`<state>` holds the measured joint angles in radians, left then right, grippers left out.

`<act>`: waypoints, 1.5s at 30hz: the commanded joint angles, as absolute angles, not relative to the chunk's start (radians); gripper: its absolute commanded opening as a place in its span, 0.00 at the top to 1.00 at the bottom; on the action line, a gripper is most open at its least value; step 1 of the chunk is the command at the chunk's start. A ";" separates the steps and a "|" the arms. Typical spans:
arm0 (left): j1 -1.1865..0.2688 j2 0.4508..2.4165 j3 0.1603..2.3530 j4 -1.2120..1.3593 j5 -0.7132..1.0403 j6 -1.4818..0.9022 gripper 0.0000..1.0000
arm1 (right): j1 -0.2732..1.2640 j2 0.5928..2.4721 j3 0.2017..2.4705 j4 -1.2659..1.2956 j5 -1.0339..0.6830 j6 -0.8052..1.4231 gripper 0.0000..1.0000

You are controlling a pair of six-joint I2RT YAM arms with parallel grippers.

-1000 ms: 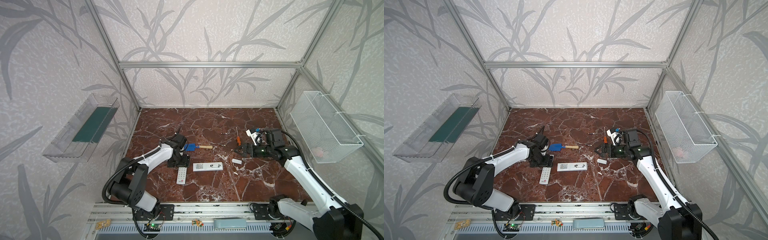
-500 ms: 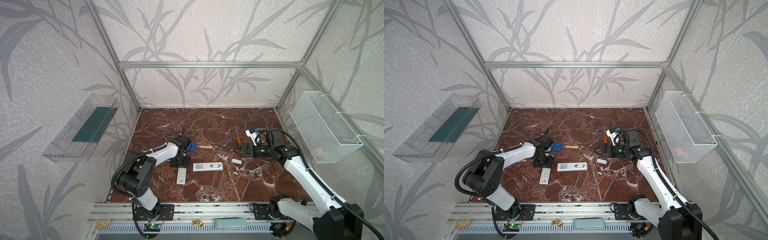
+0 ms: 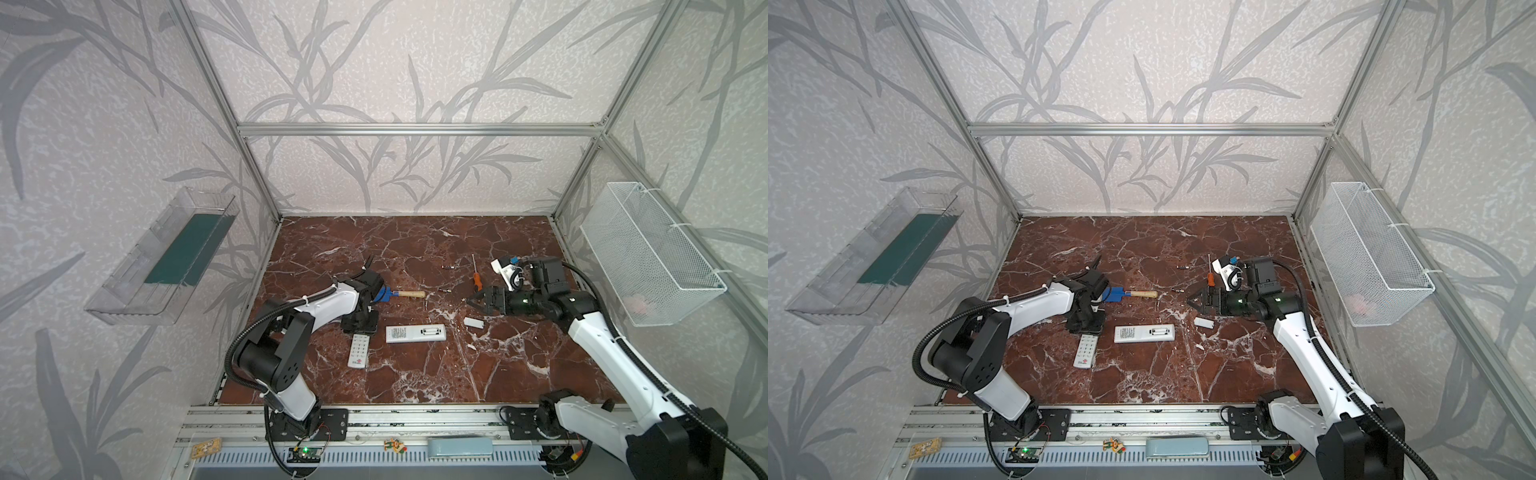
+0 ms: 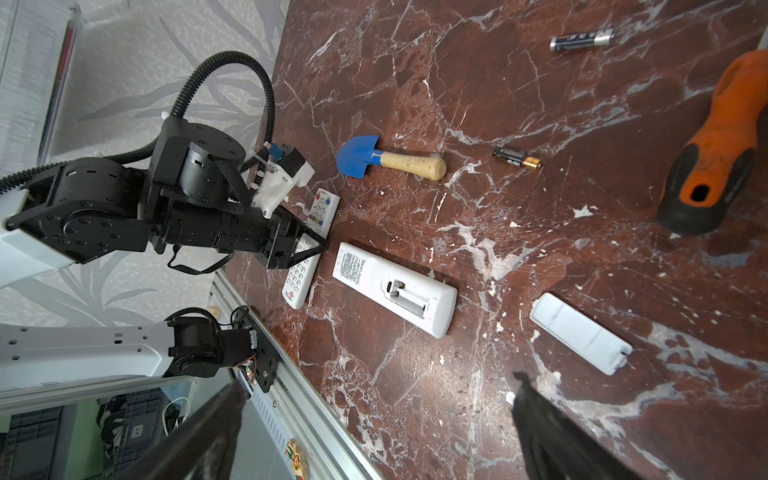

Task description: Unload the batteries from the remote control

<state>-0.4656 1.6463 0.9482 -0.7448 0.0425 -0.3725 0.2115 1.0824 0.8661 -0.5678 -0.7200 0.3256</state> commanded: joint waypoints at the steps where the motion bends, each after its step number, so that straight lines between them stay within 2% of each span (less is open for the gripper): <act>1: -0.458 1.549 1.007 -0.819 0.067 -0.362 0.59 | 0.219 1.057 0.857 -0.548 -0.748 0.344 0.01; 5: -0.428 1.422 1.052 -0.823 0.151 -0.400 0.59 | 0.222 1.049 0.853 -0.533 -0.766 0.366 0.01; 9: -0.405 1.316 1.084 -0.736 0.317 -0.434 0.59 | 0.233 1.033 0.837 -0.484 -0.803 0.402 0.01; 14: -0.388 1.214 1.074 -0.472 0.564 -0.524 0.59 | 0.329 1.054 0.835 -0.370 -0.889 0.433 0.01; 20: -0.379 1.203 1.033 -0.139 0.851 -0.675 0.60 | 0.496 1.107 0.912 -0.298 -0.912 0.388 0.01; 26: -0.377 1.220 0.955 0.232 1.052 -0.902 0.60 | 0.515 1.127 0.934 -0.153 -0.992 0.430 0.01; 29: -0.379 1.240 0.898 0.511 1.108 -1.082 0.61 | 0.516 1.146 0.950 -0.083 -1.050 0.471 0.01; 33: -0.390 1.267 0.871 0.730 1.147 -1.223 0.61 | 0.538 1.179 0.982 -0.023 -1.092 0.507 0.01; 42: -0.418 1.284 0.882 0.763 1.159 -1.235 0.61 | 0.633 1.283 1.108 -0.068 -1.079 0.461 0.00; 45: -0.419 1.284 0.874 0.785 1.159 -1.247 0.61 | 0.638 1.295 1.113 -0.030 -1.076 0.484 0.05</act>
